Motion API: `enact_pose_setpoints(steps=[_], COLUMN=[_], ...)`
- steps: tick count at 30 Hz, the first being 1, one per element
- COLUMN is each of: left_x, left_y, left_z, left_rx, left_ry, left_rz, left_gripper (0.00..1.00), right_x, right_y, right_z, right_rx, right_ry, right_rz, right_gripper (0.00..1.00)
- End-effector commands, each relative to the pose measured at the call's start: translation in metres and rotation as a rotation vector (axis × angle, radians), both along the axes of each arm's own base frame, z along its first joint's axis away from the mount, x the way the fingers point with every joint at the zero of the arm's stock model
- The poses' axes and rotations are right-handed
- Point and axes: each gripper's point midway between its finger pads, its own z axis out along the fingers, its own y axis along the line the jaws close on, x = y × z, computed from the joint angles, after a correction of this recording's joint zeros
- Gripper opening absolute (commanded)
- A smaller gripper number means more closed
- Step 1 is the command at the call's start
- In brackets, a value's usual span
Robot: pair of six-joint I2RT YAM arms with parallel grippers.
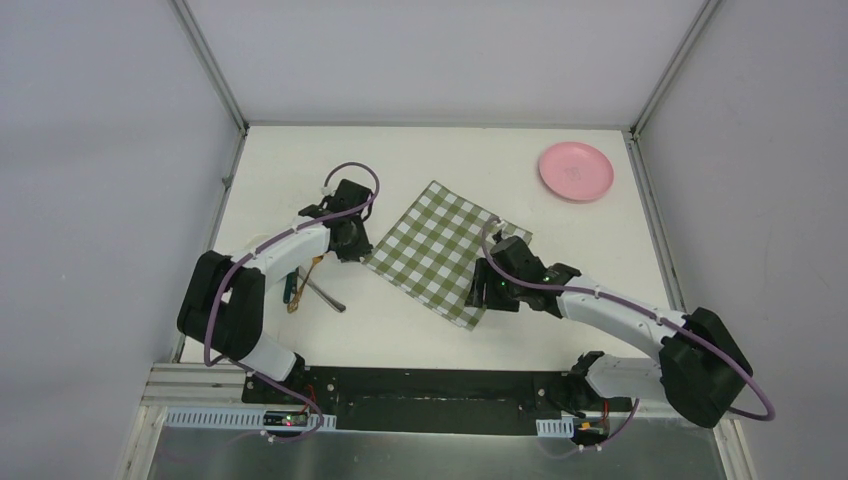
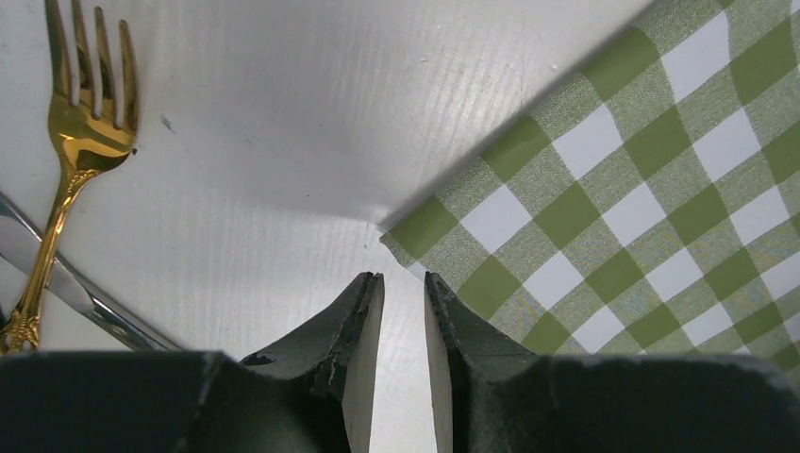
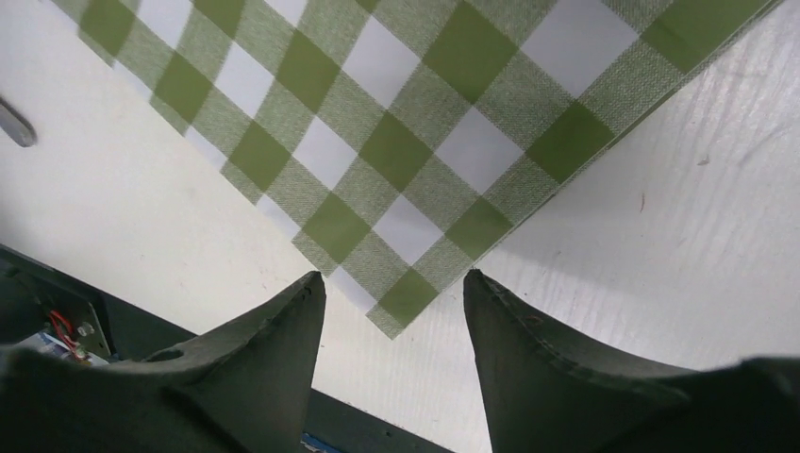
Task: Set the dinner table for one person
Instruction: Flatten out the napkin at the center of the board.
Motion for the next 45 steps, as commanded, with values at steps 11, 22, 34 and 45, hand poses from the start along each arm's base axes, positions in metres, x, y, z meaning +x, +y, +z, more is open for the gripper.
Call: enact_pose_setpoints(steps=[11, 22, 34, 45], left_x=[0.015, 0.014, 0.010, 0.007], left_y=[-0.016, -0.016, -0.014, -0.010], left_z=[0.016, 0.019, 0.025, 0.027], left_rx=[-0.026, -0.031, -0.038, -0.027], left_ry=[-0.062, -0.071, -0.087, -0.093], left_rz=[-0.030, -0.029, -0.028, -0.027], left_gripper=[0.24, 0.24, 0.24, 0.24], right_x=[-0.008, -0.030, -0.032, -0.034], right_y=[0.017, -0.006, 0.009, 0.027], right_z=[0.012, -0.003, -0.023, -0.029], right_rx=[0.038, -0.032, -0.010, -0.011], right_ry=[-0.079, -0.085, -0.069, -0.071], right_rz=[-0.047, -0.127, -0.161, -0.135], right_gripper=[0.61, 0.59, 0.59, 0.56])
